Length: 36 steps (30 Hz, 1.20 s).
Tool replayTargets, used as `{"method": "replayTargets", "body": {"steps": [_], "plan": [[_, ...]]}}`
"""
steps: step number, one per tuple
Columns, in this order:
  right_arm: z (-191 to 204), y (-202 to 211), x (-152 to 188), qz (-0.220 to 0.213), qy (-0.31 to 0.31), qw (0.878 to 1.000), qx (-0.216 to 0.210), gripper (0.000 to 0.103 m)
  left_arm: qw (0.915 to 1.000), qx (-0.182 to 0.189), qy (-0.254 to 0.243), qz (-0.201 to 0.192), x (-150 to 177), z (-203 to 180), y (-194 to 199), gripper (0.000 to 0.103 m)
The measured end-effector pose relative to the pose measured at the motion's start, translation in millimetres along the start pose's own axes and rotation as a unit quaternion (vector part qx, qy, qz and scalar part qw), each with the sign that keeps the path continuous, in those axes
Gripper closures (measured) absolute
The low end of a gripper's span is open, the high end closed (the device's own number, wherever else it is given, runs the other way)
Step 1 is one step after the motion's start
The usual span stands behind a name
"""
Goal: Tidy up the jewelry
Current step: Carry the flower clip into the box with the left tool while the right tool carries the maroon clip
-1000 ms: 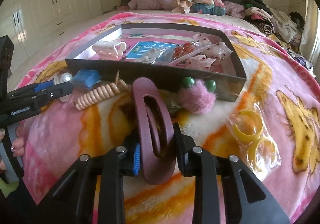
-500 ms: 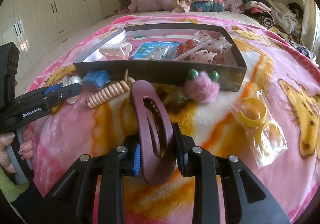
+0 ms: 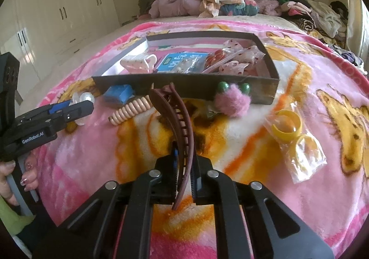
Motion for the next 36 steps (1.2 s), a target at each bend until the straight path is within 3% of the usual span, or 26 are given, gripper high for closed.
{"method": "replayTargets", "body": {"steps": [14,36], "plan": [[-25,34,-15,-0.032,-0.017,0.999,0.015,0.094,0.9995,0.027,-0.011,-0.011,-22,-34,3,0.065],[-66,46,-55,-0.059,-0.037,0.997,0.043,0.094,0.9976,0.053,-0.025,-0.037,-77,-80,-25,0.065]]}}
Point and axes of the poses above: each gripper's, at about its wrist camera, not at the fingertips, and y roughly against the way its jaws point, z to its left, x to its underside, the point moved 3 cm from there along -y, roughly the way its jaws point
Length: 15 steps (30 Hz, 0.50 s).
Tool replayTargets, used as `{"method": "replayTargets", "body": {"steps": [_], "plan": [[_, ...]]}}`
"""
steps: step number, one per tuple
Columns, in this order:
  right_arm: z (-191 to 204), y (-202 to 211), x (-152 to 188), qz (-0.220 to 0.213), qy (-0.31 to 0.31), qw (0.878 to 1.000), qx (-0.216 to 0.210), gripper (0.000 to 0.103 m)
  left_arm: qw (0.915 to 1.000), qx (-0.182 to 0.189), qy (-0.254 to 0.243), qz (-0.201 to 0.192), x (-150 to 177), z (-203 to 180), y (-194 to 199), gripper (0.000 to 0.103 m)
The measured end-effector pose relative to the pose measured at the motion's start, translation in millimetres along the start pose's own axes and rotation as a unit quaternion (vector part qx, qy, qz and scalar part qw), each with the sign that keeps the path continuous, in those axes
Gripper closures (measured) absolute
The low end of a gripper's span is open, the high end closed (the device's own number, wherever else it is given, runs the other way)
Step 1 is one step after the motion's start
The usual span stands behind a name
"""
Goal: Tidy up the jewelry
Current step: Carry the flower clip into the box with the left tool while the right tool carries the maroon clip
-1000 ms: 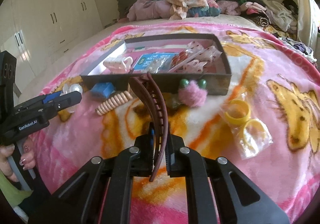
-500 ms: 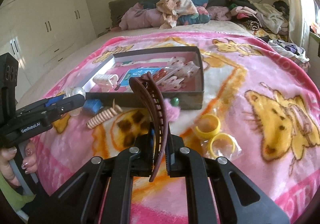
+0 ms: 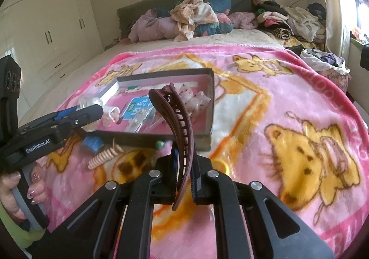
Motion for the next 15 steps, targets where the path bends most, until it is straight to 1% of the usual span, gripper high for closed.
{"method": "replayTargets", "body": {"steps": [6,15], "plan": [[-6,-3,-18,-0.01,-0.004,1.0,0.005,0.094,1.0,0.002,-0.005,0.0,-10,-6,-13,0.065],[-8,-11,-37,-0.016,-0.003,1.0,0.01,0.094,1.0,0.004,-0.002,-0.001,-21,-3,-25,0.065]]}}
Point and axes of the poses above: each gripper's, at about its wrist camera, not at the fingertips, and y roughly against the way its jaws point, z to its left, x to its underside, the point moved 3 cm from there along -y, roughly the way its jaws point
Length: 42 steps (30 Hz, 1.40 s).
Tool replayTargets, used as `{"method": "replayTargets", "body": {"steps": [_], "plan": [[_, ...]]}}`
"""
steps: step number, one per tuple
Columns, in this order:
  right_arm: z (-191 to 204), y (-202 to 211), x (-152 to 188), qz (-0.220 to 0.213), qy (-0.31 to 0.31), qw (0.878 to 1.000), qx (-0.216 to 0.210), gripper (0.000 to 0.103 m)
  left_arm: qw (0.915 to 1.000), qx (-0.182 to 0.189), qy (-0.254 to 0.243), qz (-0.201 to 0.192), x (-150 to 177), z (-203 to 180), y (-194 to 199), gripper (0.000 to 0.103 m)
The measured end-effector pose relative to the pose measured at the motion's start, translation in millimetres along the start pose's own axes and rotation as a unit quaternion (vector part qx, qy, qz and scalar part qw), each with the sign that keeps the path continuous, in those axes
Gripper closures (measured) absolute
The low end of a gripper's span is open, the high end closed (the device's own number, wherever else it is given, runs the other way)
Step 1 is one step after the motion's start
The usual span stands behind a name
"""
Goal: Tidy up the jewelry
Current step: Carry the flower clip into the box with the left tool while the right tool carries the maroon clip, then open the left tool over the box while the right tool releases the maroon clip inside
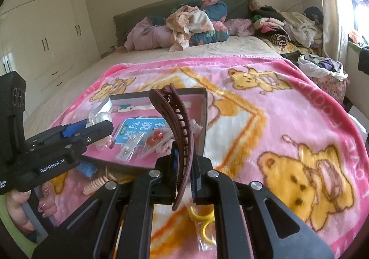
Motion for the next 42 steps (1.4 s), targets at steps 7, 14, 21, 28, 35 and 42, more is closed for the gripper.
{"method": "replayTargets", "body": {"steps": [7,14,21,28,35,42], "plan": [[0,-12,-11,0.002,0.002,1.0,0.001,0.094,1.0,-0.006,0.003,0.005,-12,8,-14,0.065],[-2,-40,-18,0.02,0.001,1.0,0.001,0.094,0.9996,-0.016,0.009,0.02,-12,22,-32,0.065],[0,-69,-20,0.042,0.0,0.999,0.002,0.094,0.9992,-0.022,0.012,0.033,-7,34,-47,0.065],[1,-94,-24,0.056,0.005,0.998,0.006,0.094,0.9987,-0.025,0.012,0.043,0,38,-58,0.065],[5,-117,-25,0.074,0.007,0.997,0.009,0.094,0.9981,-0.028,0.017,0.052,6,43,-64,0.065],[6,-124,-15,0.083,0.002,0.997,0.009,0.093,0.998,-0.028,0.015,0.055,8,45,-66,0.065]]}}
Point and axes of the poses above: each gripper's, at about its wrist camera, not at the fingertips, and y roughly against the way its jaws point, z to its left, x to its underside, the point moved 3 cm from there along -y, roughly the way its jaws point
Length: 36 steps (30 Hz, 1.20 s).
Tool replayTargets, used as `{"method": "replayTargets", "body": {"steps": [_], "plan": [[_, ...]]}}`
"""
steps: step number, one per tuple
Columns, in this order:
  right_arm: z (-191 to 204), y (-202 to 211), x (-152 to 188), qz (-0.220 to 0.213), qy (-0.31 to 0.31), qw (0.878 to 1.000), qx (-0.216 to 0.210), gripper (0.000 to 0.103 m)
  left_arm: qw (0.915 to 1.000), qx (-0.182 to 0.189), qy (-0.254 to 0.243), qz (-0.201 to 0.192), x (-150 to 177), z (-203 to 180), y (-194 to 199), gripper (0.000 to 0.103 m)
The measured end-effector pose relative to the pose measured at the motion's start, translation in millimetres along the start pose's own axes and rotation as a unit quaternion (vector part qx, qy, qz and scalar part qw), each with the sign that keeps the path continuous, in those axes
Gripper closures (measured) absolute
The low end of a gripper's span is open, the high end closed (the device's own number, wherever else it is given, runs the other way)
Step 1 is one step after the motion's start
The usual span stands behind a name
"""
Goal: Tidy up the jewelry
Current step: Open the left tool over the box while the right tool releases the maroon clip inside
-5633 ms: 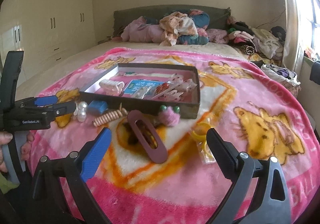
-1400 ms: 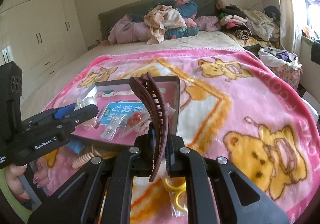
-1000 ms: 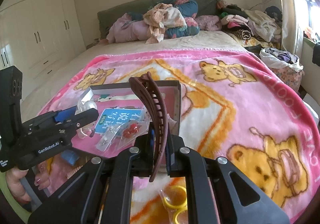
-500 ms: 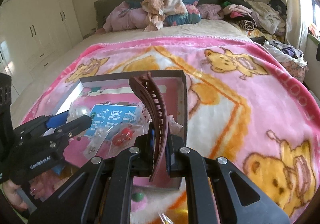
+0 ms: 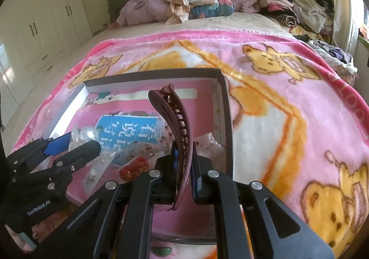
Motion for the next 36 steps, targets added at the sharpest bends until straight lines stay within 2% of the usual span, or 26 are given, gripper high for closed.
{"method": "replayTargets", "body": {"steps": [3,6,9,17,20,22,28,34,36], "plan": [[0,0,4,-0.002,0.003,1.0,0.001,0.092,1.0,0.0,0.001,0.001,1,0,-1,0.065],[-1,3,6,-0.004,0.003,1.0,0.002,0.084,1.0,-0.001,0.002,0.003,3,1,-1,0.065],[-2,6,9,-0.005,0.0,1.0,-0.003,0.083,1.0,-0.002,0.004,0.006,5,2,-2,0.065],[0,23,12,-0.021,0.005,1.0,-0.005,0.073,1.0,-0.003,0.005,0.005,5,2,-2,0.064],[2,32,12,-0.032,0.009,0.999,-0.004,0.068,1.0,-0.007,0.007,0.002,7,4,2,0.064],[2,40,13,-0.042,0.009,0.999,-0.005,0.061,0.9999,-0.009,0.008,-0.002,6,4,6,0.064],[1,62,12,-0.068,0.014,0.998,0.003,0.05,0.9995,-0.015,0.015,-0.022,1,6,25,0.053],[1,80,15,-0.081,0.014,0.997,0.004,0.045,0.9985,-0.017,0.025,-0.046,-3,8,51,0.035],[2,85,16,-0.085,0.014,0.996,0.002,0.044,0.9979,-0.021,0.028,-0.055,-4,9,58,0.025]]}}
Point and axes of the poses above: each gripper's, at about its wrist camera, not at the fingertips, and y roughly against the way its jaws point, z to its left, x to its underside, the point moved 3 cm from there along -y, roughly the way its jaws point
